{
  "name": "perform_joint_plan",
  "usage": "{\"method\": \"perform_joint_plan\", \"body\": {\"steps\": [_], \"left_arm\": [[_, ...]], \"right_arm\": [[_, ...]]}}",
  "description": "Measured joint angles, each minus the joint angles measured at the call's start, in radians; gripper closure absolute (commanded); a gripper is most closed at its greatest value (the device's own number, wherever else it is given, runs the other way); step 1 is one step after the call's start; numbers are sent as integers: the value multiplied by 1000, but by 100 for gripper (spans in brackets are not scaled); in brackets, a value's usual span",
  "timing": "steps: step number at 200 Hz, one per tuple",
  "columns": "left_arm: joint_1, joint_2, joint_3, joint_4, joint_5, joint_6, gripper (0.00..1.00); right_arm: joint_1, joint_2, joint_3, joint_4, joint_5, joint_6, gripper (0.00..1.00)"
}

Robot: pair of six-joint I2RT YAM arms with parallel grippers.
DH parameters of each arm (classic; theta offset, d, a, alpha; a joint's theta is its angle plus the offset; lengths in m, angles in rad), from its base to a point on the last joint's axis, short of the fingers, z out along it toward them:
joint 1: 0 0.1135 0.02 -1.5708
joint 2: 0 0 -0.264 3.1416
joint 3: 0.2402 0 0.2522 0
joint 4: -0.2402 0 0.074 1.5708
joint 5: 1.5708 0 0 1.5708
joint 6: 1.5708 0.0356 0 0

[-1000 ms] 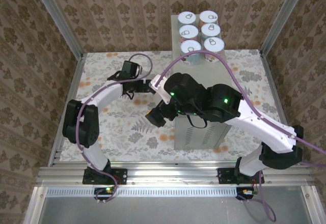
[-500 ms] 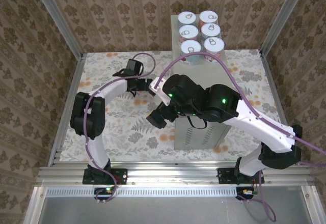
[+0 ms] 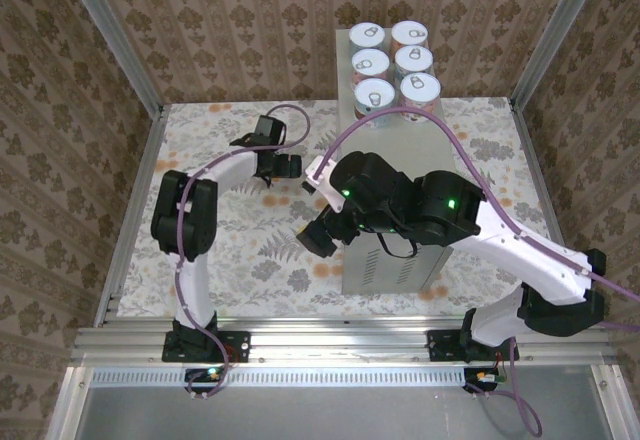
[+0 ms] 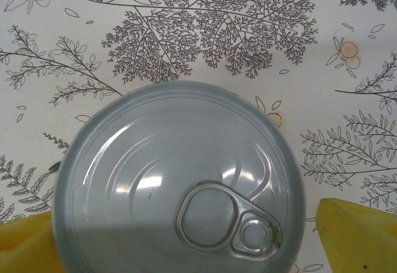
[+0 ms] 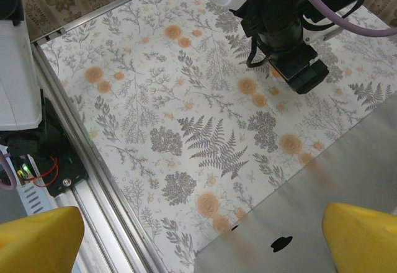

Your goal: Place and organize the canned foods onto the counter

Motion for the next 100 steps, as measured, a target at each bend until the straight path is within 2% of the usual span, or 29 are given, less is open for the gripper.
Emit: {"method": "perform_joint_plan", "body": {"steps": [73, 100], "left_arm": [[8, 12, 10, -8, -2, 0, 16], [12, 16, 10, -8, 3, -2, 23]], "right_arm": [[0, -7, -8, 3, 0, 0, 0], [0, -7, -8, 3, 0, 0, 0]]}}
